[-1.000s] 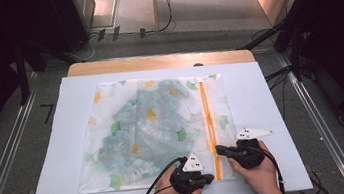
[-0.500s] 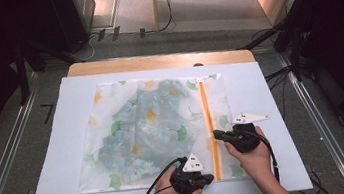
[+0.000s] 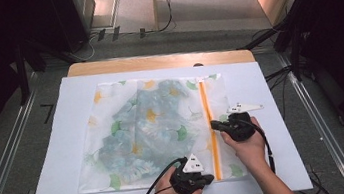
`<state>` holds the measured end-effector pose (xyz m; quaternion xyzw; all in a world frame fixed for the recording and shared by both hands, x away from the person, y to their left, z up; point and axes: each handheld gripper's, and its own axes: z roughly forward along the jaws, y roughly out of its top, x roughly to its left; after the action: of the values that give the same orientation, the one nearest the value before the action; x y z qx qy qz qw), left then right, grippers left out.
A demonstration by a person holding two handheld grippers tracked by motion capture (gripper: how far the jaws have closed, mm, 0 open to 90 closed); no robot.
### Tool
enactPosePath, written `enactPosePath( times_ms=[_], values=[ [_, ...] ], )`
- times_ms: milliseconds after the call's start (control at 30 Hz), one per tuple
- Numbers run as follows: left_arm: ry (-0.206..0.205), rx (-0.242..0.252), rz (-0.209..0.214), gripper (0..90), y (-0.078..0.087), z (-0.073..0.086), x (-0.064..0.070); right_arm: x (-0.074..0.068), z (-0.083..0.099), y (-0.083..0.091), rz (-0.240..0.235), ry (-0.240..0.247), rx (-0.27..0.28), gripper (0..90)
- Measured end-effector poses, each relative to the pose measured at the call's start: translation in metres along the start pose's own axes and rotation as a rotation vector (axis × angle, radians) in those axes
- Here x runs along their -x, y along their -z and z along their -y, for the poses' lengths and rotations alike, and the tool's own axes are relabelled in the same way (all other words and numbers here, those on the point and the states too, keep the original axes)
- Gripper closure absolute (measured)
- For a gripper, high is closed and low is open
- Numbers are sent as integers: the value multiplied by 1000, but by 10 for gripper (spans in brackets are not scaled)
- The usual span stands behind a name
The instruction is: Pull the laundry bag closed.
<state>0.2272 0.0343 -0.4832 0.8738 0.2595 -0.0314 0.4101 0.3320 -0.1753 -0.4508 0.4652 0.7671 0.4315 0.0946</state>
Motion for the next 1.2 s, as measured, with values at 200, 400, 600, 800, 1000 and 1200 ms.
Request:
enactPosePath(
  times_ms=[200, 400, 600, 800, 1000, 1200],
  values=[
    [5, -3, 4, 900, 0, 0, 0, 3, -5, -4, 19, 6, 6, 900],
    [6, 0, 4, 900, 0, 0, 0, 17, -12, -1, 23, -41, 30, 900],
    [8, 3, 6, 900, 0, 0, 0, 9, -3, 2, -17, -30, -5, 900],
    [9, 2, 5, 900, 0, 0, -1, -1, 24, -4, -63, 67, -104, 900],
    [7, 2, 6, 900, 0, 0, -1, 2, 24, -5, 0, 68, -18, 791],
    [10, 4, 9, 900, 0, 0, -1, -1, 19, -23, -17, 119, -96, 704]
  ],
)
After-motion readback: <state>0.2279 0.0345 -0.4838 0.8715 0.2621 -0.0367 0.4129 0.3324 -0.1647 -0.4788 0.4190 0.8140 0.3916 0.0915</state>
